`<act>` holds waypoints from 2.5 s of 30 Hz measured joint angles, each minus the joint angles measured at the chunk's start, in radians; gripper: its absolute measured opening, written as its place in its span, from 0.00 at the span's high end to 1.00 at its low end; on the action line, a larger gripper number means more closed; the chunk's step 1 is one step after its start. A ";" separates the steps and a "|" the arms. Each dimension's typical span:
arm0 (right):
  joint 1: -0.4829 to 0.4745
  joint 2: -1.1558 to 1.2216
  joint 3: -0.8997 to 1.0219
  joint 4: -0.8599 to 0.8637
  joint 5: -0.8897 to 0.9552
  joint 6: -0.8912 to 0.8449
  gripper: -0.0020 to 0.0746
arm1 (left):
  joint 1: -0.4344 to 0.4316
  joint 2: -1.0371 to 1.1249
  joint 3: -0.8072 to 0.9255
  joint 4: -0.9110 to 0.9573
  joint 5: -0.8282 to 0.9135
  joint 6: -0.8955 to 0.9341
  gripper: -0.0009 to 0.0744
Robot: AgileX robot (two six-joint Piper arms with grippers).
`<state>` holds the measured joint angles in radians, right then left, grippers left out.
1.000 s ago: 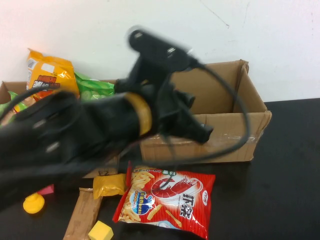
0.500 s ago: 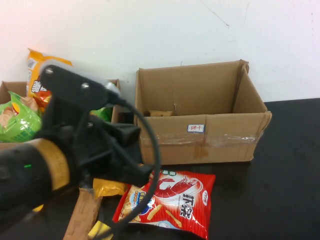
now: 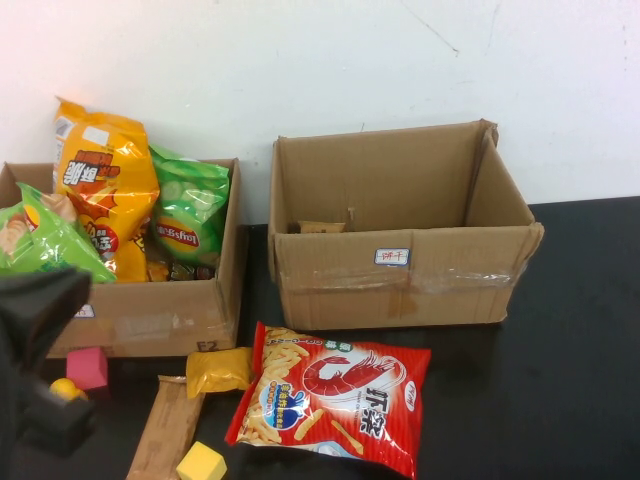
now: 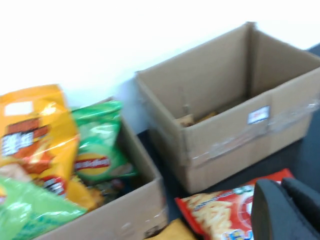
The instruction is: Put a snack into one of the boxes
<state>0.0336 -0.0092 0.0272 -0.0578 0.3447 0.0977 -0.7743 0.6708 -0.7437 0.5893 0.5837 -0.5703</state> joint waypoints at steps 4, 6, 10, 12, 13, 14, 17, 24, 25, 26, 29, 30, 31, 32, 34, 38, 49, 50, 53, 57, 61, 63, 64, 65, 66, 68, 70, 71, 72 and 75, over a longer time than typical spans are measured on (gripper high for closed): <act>0.000 0.000 0.000 0.000 0.000 0.000 0.98 | 0.000 -0.095 0.090 0.028 0.004 -0.048 0.99; 0.000 0.000 0.000 0.000 0.000 0.000 0.98 | 0.019 -0.151 0.140 0.008 0.002 -0.059 0.99; 0.000 0.000 0.000 0.000 0.000 0.000 0.98 | 0.124 -0.248 0.242 -0.099 -0.068 -0.002 0.99; 0.000 0.000 0.000 0.000 0.000 0.000 0.98 | 0.212 -0.292 0.308 -0.190 -0.163 0.106 0.99; 0.000 0.000 0.000 0.000 0.000 0.000 0.98 | 0.260 -0.307 0.342 -0.244 -0.207 0.167 0.99; 0.000 0.000 0.000 0.000 0.000 0.000 0.98 | 0.309 -0.326 0.378 -0.299 -0.265 0.225 0.99; 0.000 0.000 0.000 0.000 0.000 0.000 0.98 | 0.446 -0.374 0.486 -0.429 -0.411 0.346 0.99; 0.000 0.000 0.000 0.000 0.000 0.000 0.98 | 0.657 -0.532 0.752 -0.589 -0.708 0.441 0.99; 0.000 0.000 0.000 0.000 0.000 0.000 0.98 | 0.666 -0.555 0.762 -0.613 -0.708 0.450 0.99; 0.000 0.000 0.000 0.000 0.000 0.000 0.98 | 0.678 -0.582 0.767 -0.640 -0.702 0.465 0.99; 0.000 0.000 0.000 0.000 0.000 0.000 0.98 | 0.719 -0.640 0.769 -0.709 -0.623 0.503 0.99; 0.000 0.000 0.000 0.000 0.000 0.000 0.98 | 0.739 -0.652 0.769 -0.730 -0.584 0.513 0.99; 0.000 0.000 0.000 0.000 0.000 0.000 0.98 | 0.758 -0.660 0.769 -0.741 -0.542 0.517 0.99; 0.000 0.000 0.000 0.000 0.000 0.000 0.98 | 0.778 -0.664 0.770 -0.751 -0.498 0.519 0.99; 0.000 0.000 0.000 0.000 0.000 0.000 0.98 | 0.810 -0.667 0.769 -0.769 -0.423 0.523 0.99; 0.000 0.000 0.000 0.000 0.000 0.000 0.98 | 0.857 -0.677 0.769 -0.791 -0.303 0.524 0.99; 0.000 0.000 0.000 0.000 0.000 0.000 0.98 | 0.938 -0.680 0.767 -0.730 -0.269 0.593 0.99; 0.000 0.000 0.000 0.000 0.000 0.000 0.98 | 0.944 -0.680 0.767 -0.721 -0.269 0.593 0.99; 0.000 0.000 0.000 0.000 0.000 0.000 0.98 | 0.946 -0.680 0.767 -0.708 -0.267 0.594 0.99; 0.000 0.000 0.000 0.000 0.000 0.000 0.98 | 0.946 -0.680 0.767 -0.702 -0.267 0.594 0.99; 0.000 0.000 0.000 0.000 0.000 0.000 0.98 | 0.946 -0.680 0.767 -0.702 -0.267 0.594 0.99; 0.000 0.000 0.000 0.000 0.000 0.000 0.98 | 0.946 -0.680 0.767 -0.702 -0.267 0.594 0.99; 0.000 0.000 0.000 0.000 0.000 0.000 0.98 | 0.946 -0.680 0.767 -0.702 -0.267 0.594 0.99; 0.000 0.000 0.000 0.000 0.000 0.000 0.98 | 0.946 -0.680 0.767 -0.702 -0.267 0.594 0.99; 0.000 0.000 0.000 0.000 0.000 0.000 0.98 | 0.946 -0.680 0.767 -0.702 -0.267 0.595 0.99; 0.000 0.000 0.000 0.000 0.000 0.000 0.98 | 0.946 -0.680 0.767 -0.702 -0.267 0.595 0.99; 0.000 0.000 0.000 0.000 0.000 0.000 0.98 | 0.946 -0.680 0.767 -0.702 -0.267 0.595 0.99; 0.000 0.000 0.000 0.000 0.000 0.000 0.98 | 0.946 -0.680 0.767 -0.702 -0.267 0.595 0.99; 0.000 0.000 0.000 0.000 0.000 0.000 0.98 | 0.946 -0.680 0.767 -0.702 -0.267 0.595 0.99; 0.000 0.000 0.000 0.000 0.000 0.000 0.98 | 0.946 -0.680 0.767 -0.702 -0.267 0.595 0.99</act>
<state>0.0336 -0.0092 0.0272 -0.0578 0.3447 0.0977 0.1720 -0.0092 0.0238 -0.1122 0.3167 0.0244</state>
